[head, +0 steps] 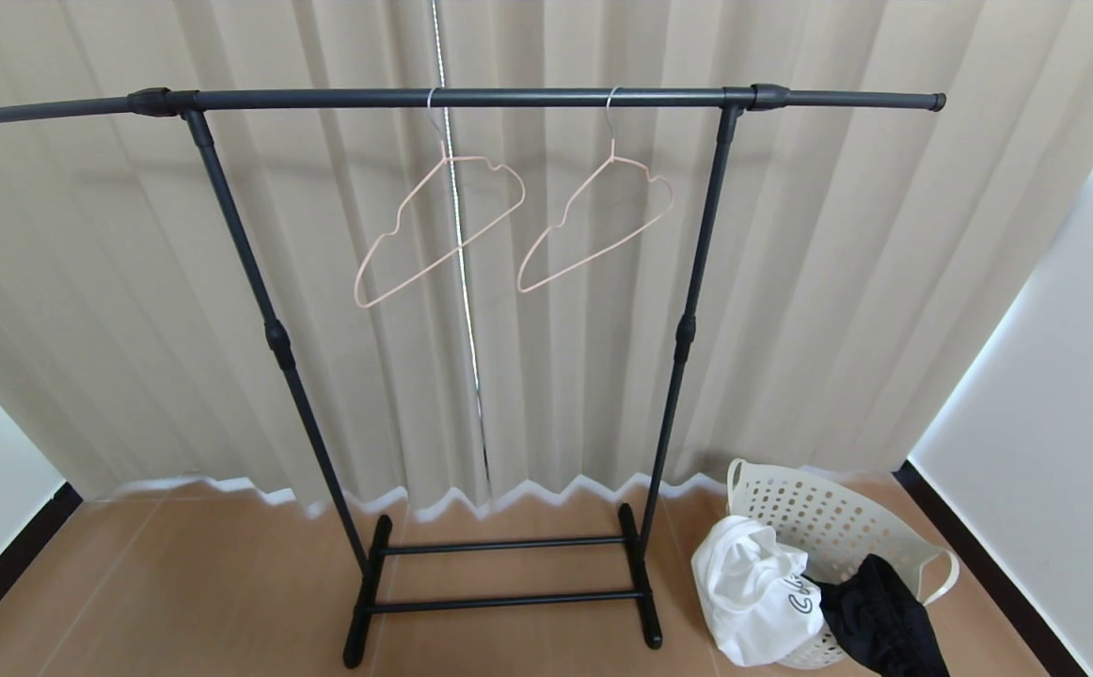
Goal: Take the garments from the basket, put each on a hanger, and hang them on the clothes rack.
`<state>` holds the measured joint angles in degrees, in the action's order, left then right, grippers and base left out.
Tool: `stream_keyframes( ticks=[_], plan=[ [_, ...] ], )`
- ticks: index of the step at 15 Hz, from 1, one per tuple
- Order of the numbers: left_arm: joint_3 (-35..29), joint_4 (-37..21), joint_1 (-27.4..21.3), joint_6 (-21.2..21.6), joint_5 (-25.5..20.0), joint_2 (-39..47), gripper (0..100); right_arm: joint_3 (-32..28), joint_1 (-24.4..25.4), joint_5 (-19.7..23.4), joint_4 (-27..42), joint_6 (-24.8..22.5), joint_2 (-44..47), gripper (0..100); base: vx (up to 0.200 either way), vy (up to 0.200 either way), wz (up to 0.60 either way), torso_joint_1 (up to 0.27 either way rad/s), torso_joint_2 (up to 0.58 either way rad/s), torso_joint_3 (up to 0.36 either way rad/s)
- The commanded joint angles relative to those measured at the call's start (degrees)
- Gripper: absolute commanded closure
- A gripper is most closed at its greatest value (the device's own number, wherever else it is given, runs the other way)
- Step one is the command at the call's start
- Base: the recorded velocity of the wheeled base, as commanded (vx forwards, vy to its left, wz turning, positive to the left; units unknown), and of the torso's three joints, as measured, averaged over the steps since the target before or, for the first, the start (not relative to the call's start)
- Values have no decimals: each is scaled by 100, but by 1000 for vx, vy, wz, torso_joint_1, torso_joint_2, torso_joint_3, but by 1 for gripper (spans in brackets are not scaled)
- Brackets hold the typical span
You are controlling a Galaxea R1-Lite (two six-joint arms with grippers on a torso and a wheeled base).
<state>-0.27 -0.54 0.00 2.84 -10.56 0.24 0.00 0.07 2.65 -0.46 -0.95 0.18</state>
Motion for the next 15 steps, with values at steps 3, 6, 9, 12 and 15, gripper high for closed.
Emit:
stream_keyframes(
  ticks=[3,6,9,12,15],
  plan=[
    [9,1,0,-135,221,-7,0,0,1,-1,-6,-2,8,0,0,0,0,-30,89,53],
    [9,1,0,-135,221,-16,0,0,1,-1,-6,-2,8,0,0,0,0,-144,439,279],
    [0,1,0,-126,221,-16,0,0,1,-1,-6,-10,8,0,0,0,0,-155,496,328],
    [0,1,0,-135,221,-16,0,0,1,-1,-6,-10,8,0,0,0,0,-142,489,347],
    [0,1,0,-135,221,-7,0,0,1,-1,-6,-2,8,0,0,0,0,-133,476,355]
  ],
)
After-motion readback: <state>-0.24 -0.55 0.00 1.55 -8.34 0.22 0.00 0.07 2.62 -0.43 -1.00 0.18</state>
